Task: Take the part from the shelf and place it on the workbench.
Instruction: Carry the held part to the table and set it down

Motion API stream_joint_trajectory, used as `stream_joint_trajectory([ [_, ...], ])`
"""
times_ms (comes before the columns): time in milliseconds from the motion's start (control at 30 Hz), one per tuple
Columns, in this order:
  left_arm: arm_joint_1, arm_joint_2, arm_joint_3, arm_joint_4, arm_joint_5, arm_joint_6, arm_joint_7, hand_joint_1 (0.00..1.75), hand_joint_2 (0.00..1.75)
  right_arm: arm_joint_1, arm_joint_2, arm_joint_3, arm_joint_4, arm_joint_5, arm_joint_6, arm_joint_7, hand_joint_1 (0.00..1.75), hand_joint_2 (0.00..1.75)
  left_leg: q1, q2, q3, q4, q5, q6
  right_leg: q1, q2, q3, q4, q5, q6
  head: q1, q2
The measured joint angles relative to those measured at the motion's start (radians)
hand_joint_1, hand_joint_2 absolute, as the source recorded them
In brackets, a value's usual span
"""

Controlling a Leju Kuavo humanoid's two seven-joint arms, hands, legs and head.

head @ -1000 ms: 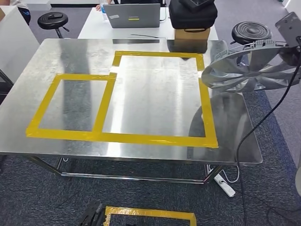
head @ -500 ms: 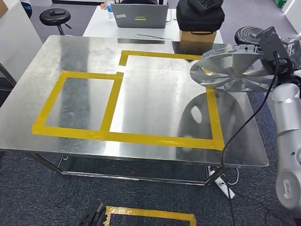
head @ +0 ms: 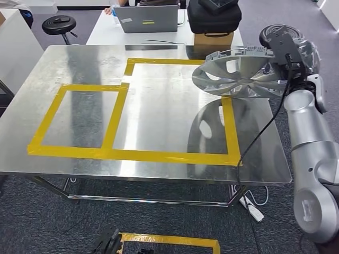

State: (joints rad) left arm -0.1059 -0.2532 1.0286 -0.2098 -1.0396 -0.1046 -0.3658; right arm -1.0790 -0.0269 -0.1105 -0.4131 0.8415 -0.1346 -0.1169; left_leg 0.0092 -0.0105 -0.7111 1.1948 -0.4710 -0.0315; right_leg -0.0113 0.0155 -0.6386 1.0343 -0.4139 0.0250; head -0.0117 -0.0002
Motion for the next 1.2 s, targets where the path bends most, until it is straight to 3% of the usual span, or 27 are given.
stream_joint_trajectory([
  [33,-0.003,-0.001,-0.002,0.0,-0.003,-0.001,0.002,0.0,1.75,0.008,0.017,-0.001,0.002,-0.005,0.005,-0.003,1.75,1.75,-0.001,0.001,0.035,-0.07,0.03,0.003,0.001,0.003,0.001,0.0,0.0,0.002,0.0,0.0],
  [100,-0.012,-0.005,-0.007,0.0,-0.009,-0.002,0.006,0.0,1.75,0.032,0.056,-0.002,0.01,-0.014,0.013,-0.011,1.75,1.75,-0.001,0.003,0.081,-0.164,0.053,0.008,0.005,0.01,-0.001,0.0,0.001,0.008,0.001,0.0],
  [233,-0.021,-0.013,-0.016,0.0,-0.017,-0.002,0.013,0.0,1.75,0.098,0.122,-0.002,0.029,-0.025,0.023,-0.019,1.75,1.75,0.002,0.001,0.089,-0.187,0.053,0.025,0.006,0.009,-0.005,0.0,-0.004,0.029,0.002,0.0],
  [300,-0.023,-0.017,-0.021,0.0,-0.02,-0.002,0.017,0.0,1.75,0.129,0.15,-0.002,0.038,-0.029,0.035,-0.02,1.75,1.75,0.006,0.001,0.091,-0.19,0.056,0.034,0.006,0.001,-0.041,0.077,-0.049,0.038,0.006,0.0],
  [367,-0.024,-0.019,-0.025,0.0,-0.024,-0.001,0.021,0.0,1.75,0.164,0.18,-0.001,0.051,-0.032,0.045,-0.022,1.75,1.75,0.006,0.0,0.091,-0.189,0.055,0.037,0.005,-0.006,-0.105,0.215,-0.111,0.043,0.008,0.0],
  [400,-0.024,-0.02,-0.025,0.0,-0.025,0.0,0.023,0.0,1.75,0.183,0.193,0.0,0.056,-0.033,0.049,-0.024,1.75,1.75,0.006,0.0,0.091,-0.189,0.055,0.038,0.005,-0.007,-0.13,0.266,-0.126,0.044,0.008,0.0],
  [433,-0.023,-0.02,-0.025,0.0,-0.026,0.001,0.024,0.0,1.75,0.199,0.205,0.0,0.061,-0.033,0.05,-0.026,1.75,1.75,0.006,0.0,0.092,-0.189,0.054,0.038,0.005,-0.007,-0.137,0.28,-0.123,0.043,0.009,0.0],
  [467,-0.023,-0.02,-0.026,0.0,-0.027,0.001,0.025,0.0,1.75,0.21,0.215,0.001,0.064,-0.034,0.049,-0.027,1.75,1.75,0.006,-0.001,0.094,-0.189,0.054,0.037,0.005,-0.007,-0.124,0.252,-0.102,0.042,0.009,0.0],
  [533,-0.024,-0.022,-0.027,0.0,-0.027,0.002,0.026,0.0,1.75,0.216,0.231,0.001,0.068,-0.034,0.051,-0.027,1.75,1.75,0.006,-0.001,0.098,-0.189,0.051,0.033,0.006,-0.007,-0.05,0.11,-0.04,0.036,0.009,0.0],
  [600,-0.024,-0.024,-0.028,0.0,-0.027,0.002,0.026,0.0,1.75,0.219,0.244,0.003,0.072,-0.035,0.061,-0.026,1.75,1.75,0.003,-0.002,0.1,-0.189,0.049,0.023,0.008,-0.006,0.008,0.004,-0.009,0.027,0.008,0.0],
  [700,-0.024,-0.026,-0.031,0.0,-0.028,0.002,0.026,0.0,1.75,0.237,0.265,0.007,0.076,-0.032,0.081,-0.02,1.75,1.75,0.005,-0.003,0.105,-0.196,0.05,0.004,0.013,-0.004,0.021,-0.014,-0.006,0.009,0.007,0.0],
  [767,-0.025,-0.029,-0.032,0.0,-0.028,0.003,0.027,0.0,1.75,0.255,0.28,0.01,0.08,-0.029,0.086,-0.017,1.75,1.75,0.007,-0.001,0.1,-0.176,0.03,-0.008,0.01,-0.006,0.028,-0.021,-0.002,-0.003,0.005,0.0],
  [800,-0.025,-0.029,-0.032,0.0,-0.028,0.003,0.027,0.0,1.75,0.266,0.286,0.012,0.082,-0.028,0.086,-0.016,1.75,1.75,0.007,-0.001,0.083,-0.137,0.004,-0.012,0.006,-0.007,0.031,-0.025,0.0,-0.007,0.004,0.0],
  [867,-0.024,-0.029,-0.032,0.0,-0.022,-0.001,0.033,0.0,1.75,0.283,0.291,0.016,0.087,-0.027,0.085,-0.016,1.75,1.75,0.008,0.0,0.023,-0.006,-0.066,-0.019,0.005,-0.011,0.031,-0.027,0.001,-0.01,0.002,0.0],
  [900,-0.022,-0.028,-0.032,0.0,-0.015,-0.007,0.039,0.0,1.75,0.29,0.293,0.018,0.089,-0.026,0.085,-0.016,1.75,1.75,0.008,0.0,-0.004,0.054,-0.088,-0.021,0.004,-0.011,0.03,-0.027,0.001,-0.011,0.002,0.0],
  [933,-0.02,-0.028,-0.031,0.0,-0.006,-0.017,0.048,0.0,1.75,0.294,0.293,0.02,0.091,-0.024,0.085,-0.016,1.75,1.75,0.008,0.0,-0.016,0.084,-0.093,-0.022,0.003,-0.012,0.03,-0.027,0.002,-0.01,0.002,0.0],
  [967,-0.018,-0.026,-0.03,0.0,0.003,-0.029,0.058,0.0,1.75,0.297,0.293,0.022,0.092,-0.022,0.085,-0.013,1.75,1.75,0.009,0.001,-0.01,0.076,-0.079,-0.023,0.002,-0.011,0.03,-0.027,0.002,-0.008,0.002,0.0],
  [1000,-0.017,-0.025,-0.028,0.0,0.013,-0.042,0.067,0.0,1.75,0.298,0.293,0.024,0.092,-0.02,0.085,-0.009,1.75,1.75,0.01,0.001,0.017,0.029,-0.05,-0.025,-0.001,-0.01,0.03,-0.026,0.003,-0.005,0.003,0.0],
  [1067,-0.017,-0.025,-0.023,0.0,0.028,-0.063,0.082,0.0,1.75,0.296,0.292,0.026,0.092,-0.017,0.084,0.004,1.75,1.75,0.017,0.004,0.093,-0.107,0.005,-0.034,-0.002,-0.006,0.029,-0.021,0.003,0.007,0.0,0.0],
  [1133,-0.018,-0.026,-0.02,0.001,0.036,-0.075,0.091,0.0,1.75,0.294,0.29,0.028,0.092,-0.015,0.083,0.015,0.87,0.87,0.022,0.0,0.136,-0.183,0.021,-0.027,0.002,-0.002,0.027,-0.018,0.001,0.02,0.0,0.0],
  [1200,-0.017,-0.026,-0.016,0.002,0.039,-0.077,0.102,0.0,1.75,0.297,0.287,0.029,0.093,-0.015,0.082,0.023,0.0,0.0,0.021,-0.004,0.138,-0.189,0.021,-0.005,0.003,0.0,0.029,-0.026,0.004,0.028,0.003,0.0],
])
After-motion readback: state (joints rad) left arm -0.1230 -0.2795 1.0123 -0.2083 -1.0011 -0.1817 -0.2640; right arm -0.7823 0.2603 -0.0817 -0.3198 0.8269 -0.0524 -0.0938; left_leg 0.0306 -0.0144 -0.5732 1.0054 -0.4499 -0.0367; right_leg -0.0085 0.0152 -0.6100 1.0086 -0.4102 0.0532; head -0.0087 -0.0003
